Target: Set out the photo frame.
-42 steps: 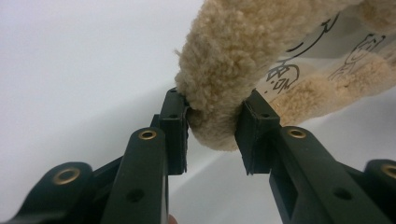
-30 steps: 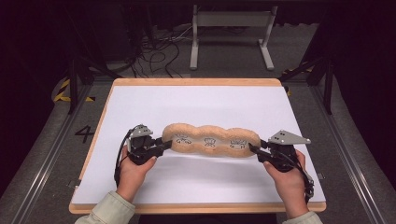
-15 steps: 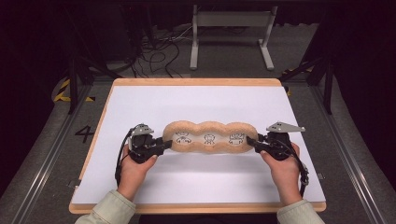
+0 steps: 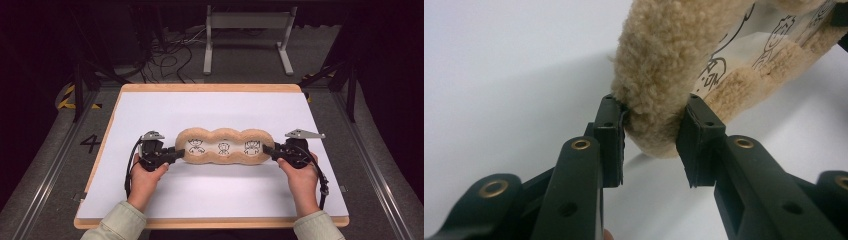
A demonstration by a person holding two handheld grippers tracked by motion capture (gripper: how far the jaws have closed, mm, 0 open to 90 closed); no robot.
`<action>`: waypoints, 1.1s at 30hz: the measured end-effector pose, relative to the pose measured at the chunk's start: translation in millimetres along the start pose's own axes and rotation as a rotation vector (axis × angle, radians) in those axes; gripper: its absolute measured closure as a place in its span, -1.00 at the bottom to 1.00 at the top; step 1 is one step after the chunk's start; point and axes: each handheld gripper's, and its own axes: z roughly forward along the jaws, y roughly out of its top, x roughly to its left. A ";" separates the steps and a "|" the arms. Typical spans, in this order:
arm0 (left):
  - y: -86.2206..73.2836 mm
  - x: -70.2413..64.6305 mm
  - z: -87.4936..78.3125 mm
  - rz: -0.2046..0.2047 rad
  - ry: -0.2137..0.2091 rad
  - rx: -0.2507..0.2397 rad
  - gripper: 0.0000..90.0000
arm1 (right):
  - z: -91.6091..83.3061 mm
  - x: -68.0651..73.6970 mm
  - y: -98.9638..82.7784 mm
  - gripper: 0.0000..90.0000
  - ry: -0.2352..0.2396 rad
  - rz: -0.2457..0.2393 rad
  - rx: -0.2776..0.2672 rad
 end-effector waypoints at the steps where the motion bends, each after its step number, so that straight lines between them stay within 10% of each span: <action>1: 0.1 0.8 0.3 -0.005 -0.002 0.002 0.46 | 1.4 -1.3 -0.4 0.45 0.005 0.012 0.002; 33: -9.0 1.7 2.3 0.016 -0.022 0.070 0.44 | 6.8 -4.9 -13.3 0.29 0.036 0.039 0.024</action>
